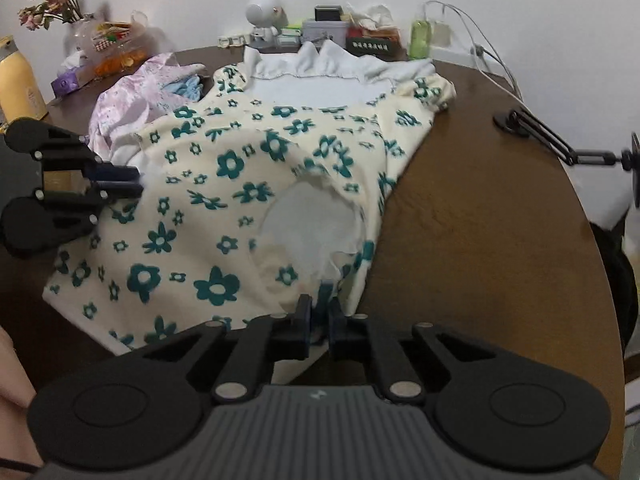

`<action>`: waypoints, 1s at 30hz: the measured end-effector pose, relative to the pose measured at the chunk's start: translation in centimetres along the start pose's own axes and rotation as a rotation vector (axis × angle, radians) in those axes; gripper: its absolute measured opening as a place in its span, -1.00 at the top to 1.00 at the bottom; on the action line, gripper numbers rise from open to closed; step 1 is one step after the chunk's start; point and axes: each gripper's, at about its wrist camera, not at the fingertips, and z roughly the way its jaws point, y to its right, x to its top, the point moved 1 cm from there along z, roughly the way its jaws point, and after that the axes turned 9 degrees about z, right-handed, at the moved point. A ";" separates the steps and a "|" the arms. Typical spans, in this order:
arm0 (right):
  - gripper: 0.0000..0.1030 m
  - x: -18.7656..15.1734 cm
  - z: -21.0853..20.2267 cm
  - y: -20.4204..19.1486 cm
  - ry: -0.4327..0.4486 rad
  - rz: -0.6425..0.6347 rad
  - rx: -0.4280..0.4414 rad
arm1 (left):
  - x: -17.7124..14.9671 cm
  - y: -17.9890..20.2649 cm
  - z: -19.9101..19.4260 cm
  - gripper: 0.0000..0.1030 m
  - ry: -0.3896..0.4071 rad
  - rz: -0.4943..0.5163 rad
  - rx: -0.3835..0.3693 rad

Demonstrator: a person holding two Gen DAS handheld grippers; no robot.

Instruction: Fold clothes

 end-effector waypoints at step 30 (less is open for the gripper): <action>0.66 2.4 1.4 -3.0 -0.054 0.034 0.295 | -0.1 -1.6 -1.7 0.72 0.037 -0.209 -0.312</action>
